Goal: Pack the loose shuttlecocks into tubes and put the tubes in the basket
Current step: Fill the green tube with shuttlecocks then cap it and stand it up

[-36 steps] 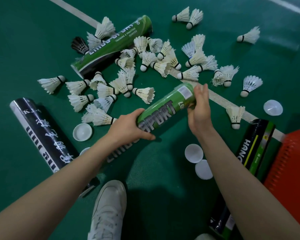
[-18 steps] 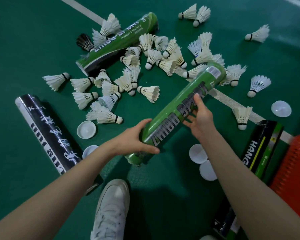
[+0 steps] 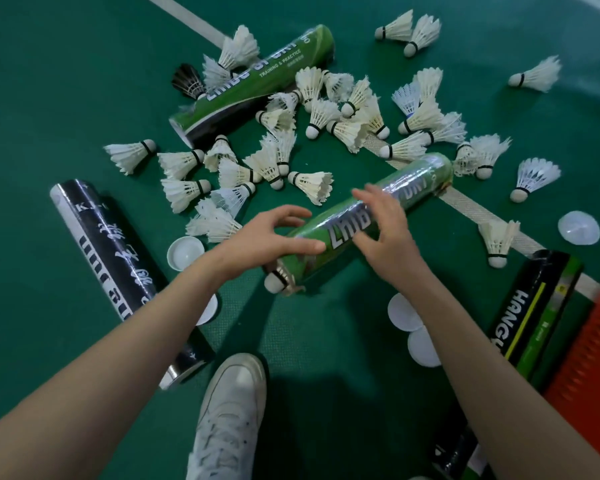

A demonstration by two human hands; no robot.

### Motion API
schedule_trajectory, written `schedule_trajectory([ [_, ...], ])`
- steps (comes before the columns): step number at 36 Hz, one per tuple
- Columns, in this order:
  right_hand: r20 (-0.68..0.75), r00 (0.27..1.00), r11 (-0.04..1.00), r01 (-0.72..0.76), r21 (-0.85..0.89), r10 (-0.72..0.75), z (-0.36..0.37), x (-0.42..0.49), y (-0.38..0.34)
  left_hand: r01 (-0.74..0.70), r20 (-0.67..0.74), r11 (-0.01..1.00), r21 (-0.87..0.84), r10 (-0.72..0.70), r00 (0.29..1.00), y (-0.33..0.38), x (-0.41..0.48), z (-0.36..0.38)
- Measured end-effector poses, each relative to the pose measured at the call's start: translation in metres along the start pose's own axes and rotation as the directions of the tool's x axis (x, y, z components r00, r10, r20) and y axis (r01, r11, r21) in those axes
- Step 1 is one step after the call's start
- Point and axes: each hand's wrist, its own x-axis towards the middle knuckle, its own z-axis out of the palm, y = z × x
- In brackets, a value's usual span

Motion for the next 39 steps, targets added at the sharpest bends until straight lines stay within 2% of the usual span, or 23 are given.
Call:
schedule_trajectory([
  [2, 0.165, 0.982, 0.978, 0.118, -0.169, -0.090, 0.003, -0.002, -0.003, -0.001, -0.016, 0.994, -0.105, -0.001, 1.000, 0.008, 0.000, -0.005],
  [4, 0.225, 0.969, 0.929, 0.176, -0.326, -0.104, 0.006, 0.000, -0.004, -0.008, -0.050, 0.979, -0.203, -0.002, 0.999, 0.013, -0.003, -0.009],
  [7, 0.146, 0.977, 0.899, 0.204, -0.388, -0.158, 0.009, 0.003, -0.008, -0.020, -0.079, 0.937, -0.350, -0.009, 0.997, 0.014, -0.008, -0.010],
  [11, 0.032, 0.965, 0.878, 0.250, -0.407, -0.260, 0.010, 0.009, -0.009, -0.072, -0.119, 0.827, -0.558, 0.006, 0.993, 0.013, -0.013, -0.008],
  [16, -0.083, 0.923, 0.860, 0.313, -0.403, -0.375, -0.001, 0.016, -0.006, -0.269, -0.273, 0.671, -0.691, 0.102, 0.956, 0.014, -0.020, -0.007],
  [20, -0.133, 0.907, 0.874, 0.333, -0.354, -0.399, -0.005, 0.022, -0.011, -0.505, -0.423, 0.744, -0.438, 0.325, 0.846, 0.016, -0.032, 0.002],
  [22, -0.161, 0.896, 0.880, 0.348, -0.323, -0.413, -0.008, 0.024, -0.014, -0.593, -0.478, 0.782, -0.192, 0.453, 0.753, 0.016, -0.037, 0.007],
  [24, -0.180, 0.894, 0.891, 0.352, -0.287, -0.411, -0.011, 0.026, -0.018, -0.606, -0.517, 0.791, 0.083, 0.554, 0.653, 0.016, -0.039, 0.009],
  [25, -0.182, 0.893, 0.894, 0.357, -0.272, -0.412, -0.012, 0.026, -0.020, -0.591, -0.514, 0.787, 0.179, 0.587, 0.626, 0.018, -0.040, 0.009],
  [27, -0.183, 0.893, 0.897, 0.360, -0.257, -0.411, -0.013, 0.026, -0.023, -0.554, -0.498, 0.791, 0.260, 0.601, 0.626, 0.020, -0.041, 0.006],
  [30, -0.186, 0.896, 0.904, 0.360, -0.230, -0.404, -0.014, 0.026, -0.027, -0.539, -0.502, 0.808, 0.238, 0.577, 0.644, 0.023, -0.041, 0.002],
  [39, -0.175, 0.909, 0.909, 0.330, -0.256, -0.379, -0.009, 0.025, -0.028, -0.472, -0.512, 0.786, 0.398, 0.618, 0.597, 0.016, -0.038, -0.001],
])
